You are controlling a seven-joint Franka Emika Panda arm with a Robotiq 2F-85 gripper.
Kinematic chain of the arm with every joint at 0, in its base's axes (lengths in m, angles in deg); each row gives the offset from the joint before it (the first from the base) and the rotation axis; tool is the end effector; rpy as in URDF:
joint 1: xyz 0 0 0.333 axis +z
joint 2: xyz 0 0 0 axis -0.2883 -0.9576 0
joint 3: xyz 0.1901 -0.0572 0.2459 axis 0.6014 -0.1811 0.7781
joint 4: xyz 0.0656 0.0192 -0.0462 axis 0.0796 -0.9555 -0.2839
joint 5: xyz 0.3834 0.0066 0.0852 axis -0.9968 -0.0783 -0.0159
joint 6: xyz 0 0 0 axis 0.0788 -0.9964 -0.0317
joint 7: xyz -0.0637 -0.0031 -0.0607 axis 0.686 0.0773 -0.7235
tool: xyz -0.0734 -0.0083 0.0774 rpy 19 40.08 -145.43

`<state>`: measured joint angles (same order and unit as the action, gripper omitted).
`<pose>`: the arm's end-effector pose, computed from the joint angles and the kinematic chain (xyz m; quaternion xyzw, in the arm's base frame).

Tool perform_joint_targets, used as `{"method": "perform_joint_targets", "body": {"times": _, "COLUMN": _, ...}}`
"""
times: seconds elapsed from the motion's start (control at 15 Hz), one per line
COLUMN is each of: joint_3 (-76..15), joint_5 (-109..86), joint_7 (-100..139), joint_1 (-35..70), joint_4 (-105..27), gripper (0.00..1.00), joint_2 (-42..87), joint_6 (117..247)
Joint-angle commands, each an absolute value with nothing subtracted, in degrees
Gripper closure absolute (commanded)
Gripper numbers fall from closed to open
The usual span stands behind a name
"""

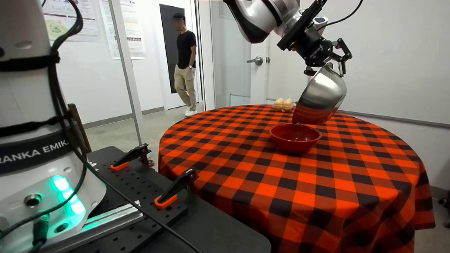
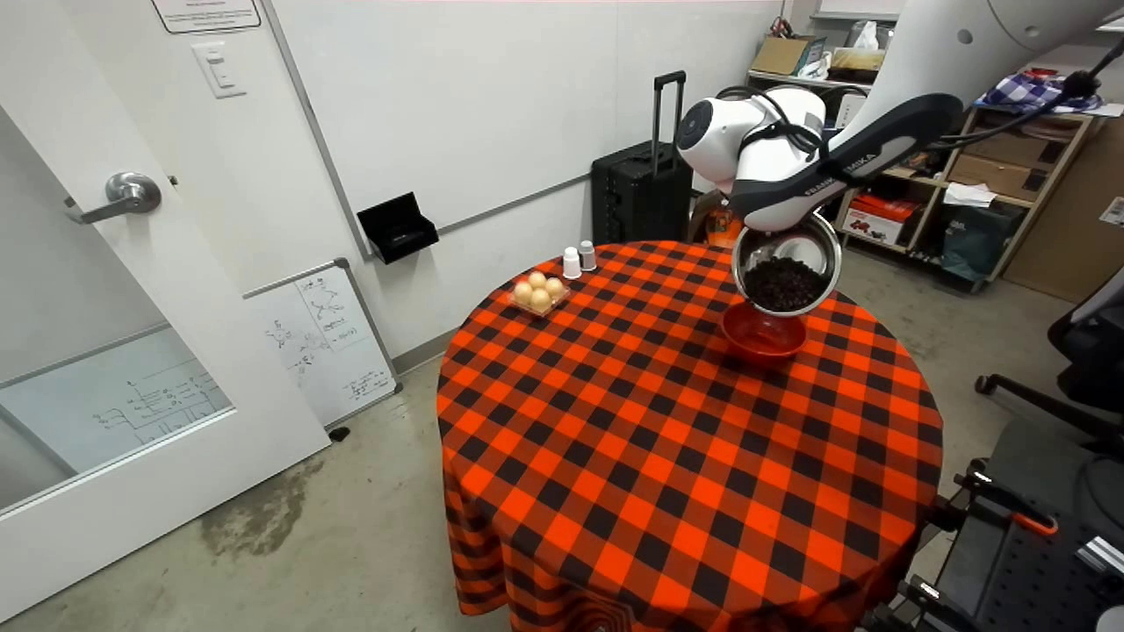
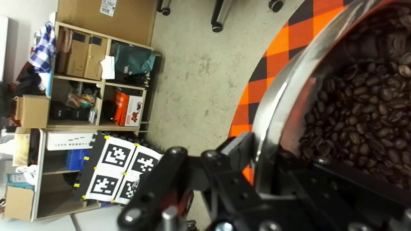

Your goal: Pour the contents from the silver bowl to the orange bowl

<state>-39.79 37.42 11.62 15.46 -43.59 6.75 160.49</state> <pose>0.6329 -0.1955 0.2848 0.8928 0.0290 -0.1323 0.4295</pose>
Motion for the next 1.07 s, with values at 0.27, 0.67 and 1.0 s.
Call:
{"method": "perform_joint_targets", "body": {"times": 0.27, "joint_3": -37.23, "joint_5": 45.73, "joint_7": 4.85, "joint_1": 17.85, "joint_4": -46.11, "gripper": 0.98, "joint_2": 8.34, "joint_6": 153.73}}
{"method": "perform_joint_targets", "body": {"times": 0.67, "joint_3": -35.51, "joint_5": 47.71, "joint_7": 2.10, "joint_1": 17.50, "joint_4": -47.93, "gripper": 0.98, "joint_2": 8.98, "joint_6": 151.55}}
{"method": "perform_joint_targets", "body": {"times": 1.0, "joint_3": -35.49, "joint_5": 48.91, "joint_7": -1.44, "joint_1": 17.44, "joint_4": -48.51, "gripper": 0.98, "joint_2": 9.51, "joint_6": 150.95}}
